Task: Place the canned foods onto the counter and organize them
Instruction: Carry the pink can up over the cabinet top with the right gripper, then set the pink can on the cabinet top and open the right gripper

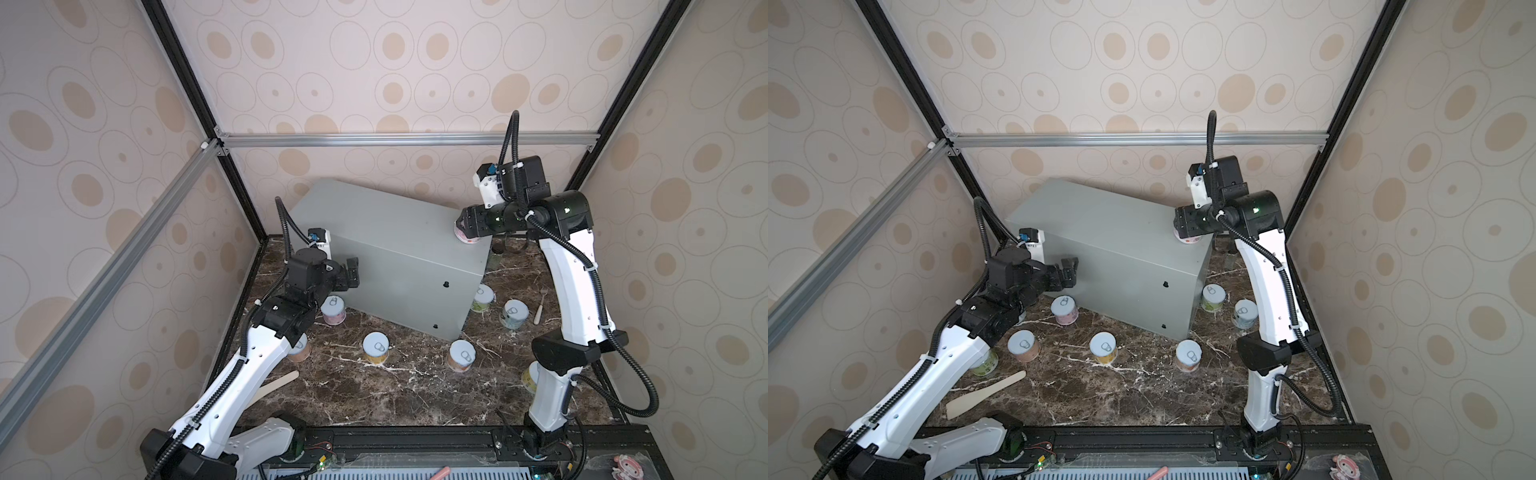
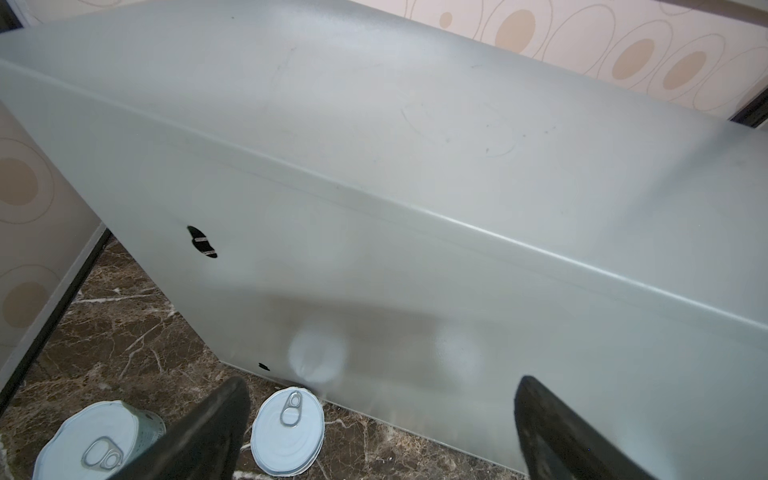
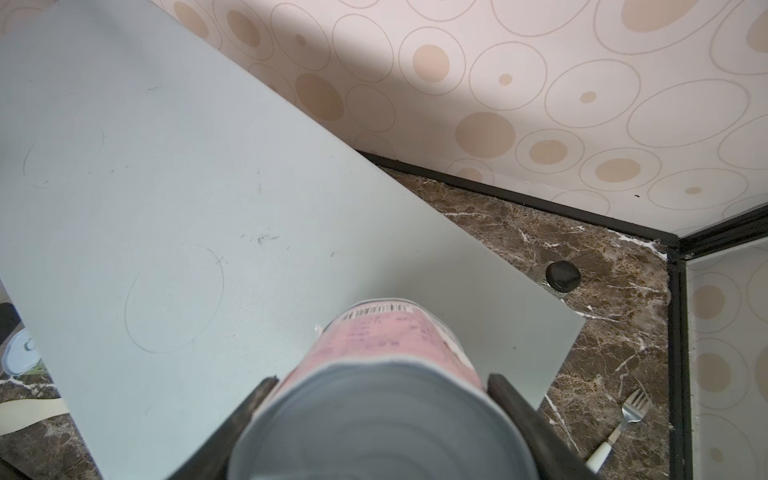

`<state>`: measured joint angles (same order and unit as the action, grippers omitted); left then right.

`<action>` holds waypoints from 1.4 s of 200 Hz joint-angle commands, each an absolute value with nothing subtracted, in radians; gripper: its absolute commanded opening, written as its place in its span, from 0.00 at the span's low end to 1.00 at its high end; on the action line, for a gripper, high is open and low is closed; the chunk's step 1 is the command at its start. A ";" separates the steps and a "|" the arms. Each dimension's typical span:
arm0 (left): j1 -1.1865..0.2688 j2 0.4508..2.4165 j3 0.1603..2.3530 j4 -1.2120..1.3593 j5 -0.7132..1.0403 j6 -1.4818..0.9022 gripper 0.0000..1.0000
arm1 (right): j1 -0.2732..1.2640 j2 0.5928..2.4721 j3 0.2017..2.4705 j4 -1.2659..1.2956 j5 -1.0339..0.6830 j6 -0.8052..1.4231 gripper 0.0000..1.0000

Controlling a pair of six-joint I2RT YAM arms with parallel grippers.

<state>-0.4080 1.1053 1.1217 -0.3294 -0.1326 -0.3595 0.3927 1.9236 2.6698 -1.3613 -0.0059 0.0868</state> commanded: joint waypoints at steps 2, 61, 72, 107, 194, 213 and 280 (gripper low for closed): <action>-0.414 1.079 1.112 -0.300 -0.134 -0.363 0.99 | 0.401 1.955 2.689 -1.378 0.017 0.069 0.75; -0.414 1.066 1.079 -0.291 -0.126 -0.371 0.99 | 0.404 1.976 2.711 -1.345 0.014 0.078 0.89; -0.414 1.062 1.073 -0.293 -0.123 -0.374 0.99 | 0.407 1.947 2.659 -1.300 0.015 0.077 0.91; -0.414 1.035 1.043 -0.299 -0.127 -0.382 0.99 | 0.410 1.881 2.581 -1.232 0.031 0.087 0.95; -0.414 1.006 0.954 -0.283 -0.102 -0.402 0.99 | 0.411 1.658 2.201 -1.062 0.059 0.149 0.96; -0.415 1.002 0.950 -0.279 -0.098 -0.405 0.99 | 0.411 1.652 2.177 -1.043 0.056 0.159 0.94; -0.415 1.007 0.924 -0.279 -0.107 -0.403 0.99 | 0.411 1.706 2.189 -1.028 0.100 0.173 0.67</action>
<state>-0.4080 1.0111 0.9321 -0.2993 -0.1089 -0.3950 0.4061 1.6752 2.1761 -1.0416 0.0647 0.1688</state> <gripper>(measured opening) 0.992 0.731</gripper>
